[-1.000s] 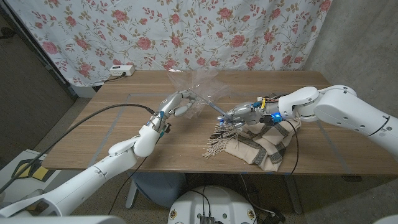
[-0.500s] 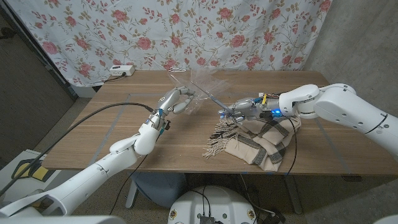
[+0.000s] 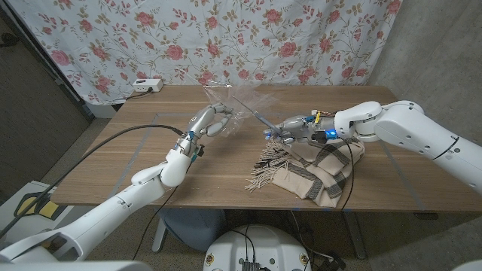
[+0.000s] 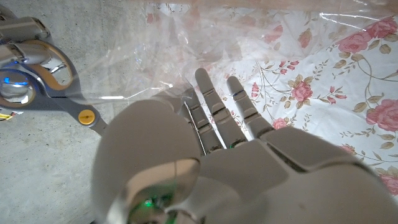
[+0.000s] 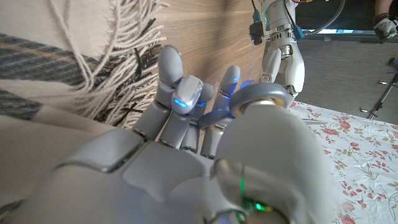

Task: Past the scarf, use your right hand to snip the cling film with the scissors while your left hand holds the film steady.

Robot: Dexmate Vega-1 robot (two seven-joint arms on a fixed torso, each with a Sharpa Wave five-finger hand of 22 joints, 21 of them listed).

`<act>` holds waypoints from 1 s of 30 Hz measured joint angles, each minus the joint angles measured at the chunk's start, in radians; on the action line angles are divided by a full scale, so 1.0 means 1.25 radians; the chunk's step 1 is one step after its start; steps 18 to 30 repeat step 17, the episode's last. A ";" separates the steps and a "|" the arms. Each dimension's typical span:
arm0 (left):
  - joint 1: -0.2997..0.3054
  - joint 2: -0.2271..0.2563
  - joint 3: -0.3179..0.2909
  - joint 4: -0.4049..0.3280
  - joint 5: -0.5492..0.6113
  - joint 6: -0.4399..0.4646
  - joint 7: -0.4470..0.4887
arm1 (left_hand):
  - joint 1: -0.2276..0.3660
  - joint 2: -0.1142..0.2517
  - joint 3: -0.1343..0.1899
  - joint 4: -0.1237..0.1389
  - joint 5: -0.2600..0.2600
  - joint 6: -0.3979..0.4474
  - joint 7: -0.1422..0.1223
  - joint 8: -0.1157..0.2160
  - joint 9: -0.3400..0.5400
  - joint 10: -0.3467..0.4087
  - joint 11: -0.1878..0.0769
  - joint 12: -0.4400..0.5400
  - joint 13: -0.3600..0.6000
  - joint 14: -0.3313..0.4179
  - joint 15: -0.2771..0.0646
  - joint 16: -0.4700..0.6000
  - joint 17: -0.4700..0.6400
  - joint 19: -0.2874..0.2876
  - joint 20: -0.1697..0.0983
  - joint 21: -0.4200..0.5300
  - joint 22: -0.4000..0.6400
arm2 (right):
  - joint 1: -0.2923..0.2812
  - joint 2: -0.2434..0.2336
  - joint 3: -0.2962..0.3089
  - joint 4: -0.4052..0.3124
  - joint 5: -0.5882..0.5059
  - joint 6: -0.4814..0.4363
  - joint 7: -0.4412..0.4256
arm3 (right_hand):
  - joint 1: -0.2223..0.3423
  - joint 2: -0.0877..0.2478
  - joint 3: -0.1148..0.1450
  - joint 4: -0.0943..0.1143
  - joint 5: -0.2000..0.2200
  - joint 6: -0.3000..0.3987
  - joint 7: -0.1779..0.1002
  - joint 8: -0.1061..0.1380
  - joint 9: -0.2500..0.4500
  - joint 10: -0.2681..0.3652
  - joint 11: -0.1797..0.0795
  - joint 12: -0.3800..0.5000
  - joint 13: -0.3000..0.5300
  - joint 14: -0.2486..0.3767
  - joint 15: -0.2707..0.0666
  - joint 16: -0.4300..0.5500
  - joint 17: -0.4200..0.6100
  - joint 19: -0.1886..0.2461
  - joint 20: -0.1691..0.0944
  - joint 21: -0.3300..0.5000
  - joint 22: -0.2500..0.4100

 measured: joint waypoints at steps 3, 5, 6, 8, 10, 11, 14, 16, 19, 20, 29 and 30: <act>-0.001 0.000 -0.001 0.006 -0.001 -0.007 0.003 | -0.001 0.001 -0.002 -0.002 0.000 0.000 0.000 0.000 -0.002 0.000 0.000 0.000 -0.001 0.000 0.000 0.000 0.000 -0.003 -0.003 0.000 0.000 | 0.001 0.004 -0.001 0.003 0.000 0.000 -0.004 | -0.010 0.000 0.013 -0.006 0.000 0.000 0.000 0.006 0.004 0.000 0.000 0.006 0.000 0.013 -0.006 0.014 0.000 0.021 -0.003 0.011 0.033; -0.004 0.000 -0.002 0.015 -0.001 -0.015 0.007 | -0.001 0.001 -0.003 -0.003 0.000 0.000 0.000 0.000 -0.003 0.003 0.003 0.000 -0.001 0.000 0.000 0.000 0.000 -0.003 -0.003 0.000 0.000 | 0.003 0.007 -0.003 0.005 -0.001 0.000 -0.009 | -0.015 -0.001 0.022 -0.006 0.000 -0.002 -0.002 0.006 0.004 0.000 0.000 0.009 0.000 0.022 -0.006 0.017 0.000 0.033 -0.005 0.016 0.058; -0.005 -0.001 -0.002 0.018 -0.002 -0.017 0.007 | -0.001 0.001 -0.003 -0.003 0.000 0.000 0.000 0.000 -0.003 0.003 0.003 0.000 -0.001 0.000 0.000 0.000 0.000 -0.003 -0.003 0.000 0.000 | 0.004 0.008 -0.004 0.007 -0.001 0.000 -0.010 | -0.018 -0.001 0.022 -0.006 0.000 -0.003 -0.003 0.006 0.004 0.000 0.000 0.009 0.000 0.022 -0.006 0.017 0.000 0.034 -0.006 0.016 0.068; -0.006 -0.001 -0.002 0.022 -0.003 -0.020 0.008 | -0.001 0.001 -0.003 -0.003 -0.003 0.000 0.000 -0.001 -0.003 0.003 0.003 0.000 -0.001 0.000 0.000 0.000 0.000 -0.006 0.000 0.005 0.000 | 0.004 0.009 -0.005 0.009 -0.002 0.000 -0.010 | -0.024 -0.001 0.027 -0.007 0.000 -0.003 -0.003 0.006 0.007 0.004 0.003 0.009 0.000 0.024 -0.008 0.022 0.000 0.034 -0.006 0.016 0.080; -0.008 -0.003 -0.002 0.028 -0.004 -0.024 0.009 | -0.001 0.001 -0.003 -0.003 -0.003 0.000 0.000 -0.004 -0.003 0.003 0.003 0.000 -0.001 0.000 0.000 0.000 0.004 -0.006 0.000 0.005 0.000 | 0.004 0.011 -0.006 0.014 -0.003 0.000 -0.011 | -0.027 -0.003 0.029 -0.009 0.000 -0.003 -0.003 0.012 0.007 0.008 0.001 0.009 0.000 0.029 -0.013 0.023 0.000 0.034 -0.006 0.016 0.089; -0.008 -0.004 -0.002 0.029 -0.004 -0.024 0.009 | -0.001 0.001 -0.003 -0.003 -0.003 -0.003 0.003 -0.004 -0.003 0.003 0.003 0.000 -0.002 0.000 0.000 0.000 0.004 -0.006 0.000 0.005 0.000 | 0.004 0.011 -0.006 0.017 -0.004 0.000 -0.010 | -0.027 -0.002 0.034 -0.009 0.000 -0.003 -0.003 0.012 0.007 0.008 0.001 0.009 0.000 0.030 -0.013 0.023 0.000 0.034 -0.006 0.015 0.093; -0.011 -0.007 -0.002 0.036 -0.004 -0.026 0.009 | -0.001 0.001 -0.003 -0.003 -0.003 -0.004 0.004 -0.004 -0.003 0.003 0.003 0.000 -0.005 0.000 0.000 0.000 0.003 -0.006 0.000 0.005 0.000 | 0.005 0.012 -0.008 0.028 -0.007 0.004 -0.005 | -0.033 -0.004 0.036 -0.011 0.000 -0.006 -0.006 0.012 0.007 0.008 0.001 0.012 0.000 0.035 -0.013 0.023 0.000 0.034 -0.006 0.009 0.102; -0.013 -0.009 -0.001 0.037 -0.004 -0.026 0.009 | -0.001 0.001 -0.003 -0.003 -0.003 -0.004 0.004 -0.004 -0.003 0.003 0.003 0.000 -0.004 0.000 0.000 0.000 0.002 -0.006 0.000 0.007 0.000 | 0.006 0.013 -0.010 0.036 -0.011 0.009 0.002 | -0.037 -0.005 0.037 -0.013 0.000 -0.007 -0.007 0.012 0.005 0.009 0.000 0.013 0.000 0.035 -0.013 0.023 0.000 0.034 -0.006 0.009 0.108; -0.015 -0.010 0.000 0.039 -0.004 -0.027 0.009 | -0.001 0.001 -0.003 -0.003 -0.003 -0.004 0.004 -0.004 -0.003 0.003 0.003 0.000 -0.004 0.000 0.000 0.000 0.002 -0.006 0.000 0.008 0.000 | 0.008 0.014 -0.011 0.040 -0.012 0.010 0.004 | -0.038 -0.006 0.039 -0.015 0.000 -0.007 -0.007 0.012 0.005 0.012 -0.003 0.014 0.000 0.037 -0.015 0.023 0.000 0.034 -0.006 0.009 0.110; -0.015 -0.010 0.000 0.039 -0.004 -0.027 0.009 | -0.001 0.001 -0.003 -0.003 -0.003 -0.004 0.004 -0.004 -0.003 0.003 0.003 0.000 -0.004 0.000 0.000 0.000 0.002 -0.006 0.000 0.008 0.000 | 0.008 0.014 -0.011 0.040 -0.012 0.010 0.004 | -0.038 -0.006 0.039 -0.015 0.000 -0.007 -0.007 0.012 0.005 0.012 -0.003 0.014 0.000 0.037 -0.015 0.023 0.000 0.034 -0.006 0.009 0.110; -0.015 -0.010 0.000 0.039 -0.004 -0.027 0.009 | -0.001 0.001 -0.003 -0.003 -0.003 -0.004 0.004 -0.004 -0.003 0.003 0.003 0.000 -0.004 0.000 0.000 0.000 0.002 -0.006 0.000 0.008 0.000 | 0.008 0.014 -0.011 0.040 -0.012 0.010 0.004 | -0.038 -0.006 0.039 -0.015 0.000 -0.007 -0.007 0.012 0.005 0.012 -0.003 0.014 0.000 0.037 -0.015 0.023 0.000 0.034 -0.006 0.009 0.110; -0.015 -0.010 0.000 0.039 -0.004 -0.027 0.009 | -0.001 0.001 -0.003 -0.003 -0.003 -0.004 0.004 -0.004 -0.003 0.003 0.003 0.000 -0.004 0.000 0.000 0.000 0.002 -0.006 0.000 0.008 0.000 | 0.008 0.014 -0.011 0.040 -0.012 0.010 0.004 | -0.038 -0.006 0.039 -0.015 0.000 -0.007 -0.007 0.012 0.005 0.012 -0.003 0.014 0.000 0.037 -0.015 0.023 0.000 0.034 -0.006 0.009 0.110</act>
